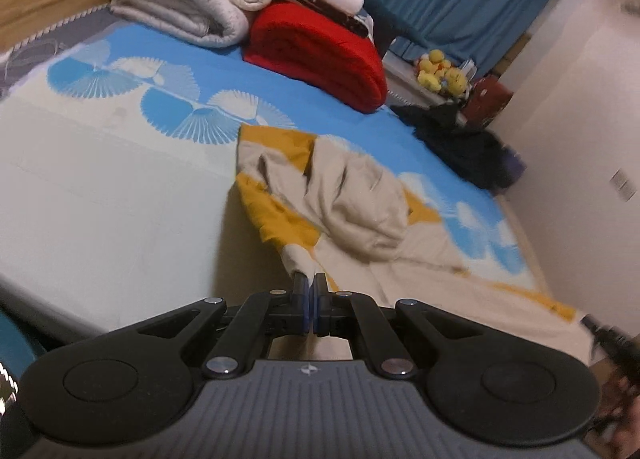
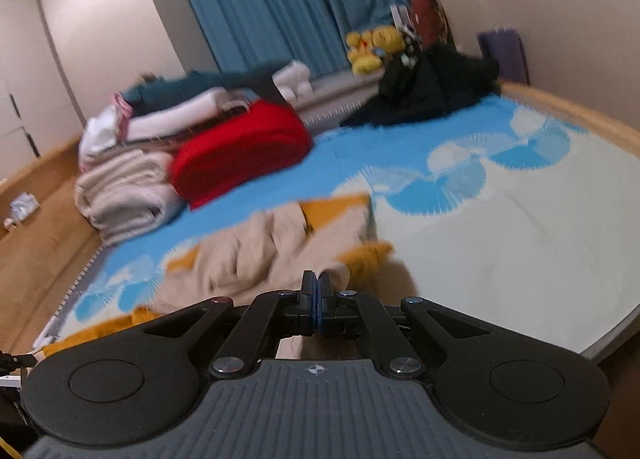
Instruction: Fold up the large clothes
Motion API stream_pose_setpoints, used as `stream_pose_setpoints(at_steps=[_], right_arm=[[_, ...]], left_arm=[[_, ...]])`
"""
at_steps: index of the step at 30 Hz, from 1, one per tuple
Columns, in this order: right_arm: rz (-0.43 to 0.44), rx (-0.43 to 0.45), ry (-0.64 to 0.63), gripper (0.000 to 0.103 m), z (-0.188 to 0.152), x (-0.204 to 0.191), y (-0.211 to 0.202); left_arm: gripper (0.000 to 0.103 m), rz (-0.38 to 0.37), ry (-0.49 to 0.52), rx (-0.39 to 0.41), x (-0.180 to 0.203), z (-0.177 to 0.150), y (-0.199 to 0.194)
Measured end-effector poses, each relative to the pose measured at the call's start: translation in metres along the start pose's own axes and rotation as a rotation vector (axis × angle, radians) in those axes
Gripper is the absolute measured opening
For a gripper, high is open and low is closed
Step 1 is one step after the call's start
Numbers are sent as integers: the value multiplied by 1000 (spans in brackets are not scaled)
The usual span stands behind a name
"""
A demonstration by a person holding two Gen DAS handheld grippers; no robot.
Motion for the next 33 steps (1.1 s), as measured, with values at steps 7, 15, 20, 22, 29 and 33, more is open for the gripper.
stream_pose_setpoints(at_steps=[7, 15, 20, 22, 29, 33], right_arm=[[50, 105, 103, 0, 10, 8, -77], [-35, 39, 199, 0, 40, 41, 38], [-177, 16, 274, 7, 64, 54, 145], [-181, 26, 309, 7, 73, 62, 166], [-179, -20, 176, 11, 43, 80, 199], [-162, -92, 202, 19, 32, 92, 220]], left_arm=[[1, -88, -97, 45, -17, 11, -37], [3, -75, -291, -44, -83, 86, 126], [26, -21, -449, -48, -121, 116, 196], [31, 13, -447, 13, -128, 117, 192], [31, 184, -314, -8, -125, 109, 195], [31, 204, -252, -59, -123, 97, 217]])
Point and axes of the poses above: each gripper's, at about its wrist camera, not at the fingertips, and y roughly the way its jaws point, x to its right, z to its top, the point moved 3 cm from there along y, roughly the way its jaws point, and after that the axes turned 4 degrees about -x, right-handed, at the moved point
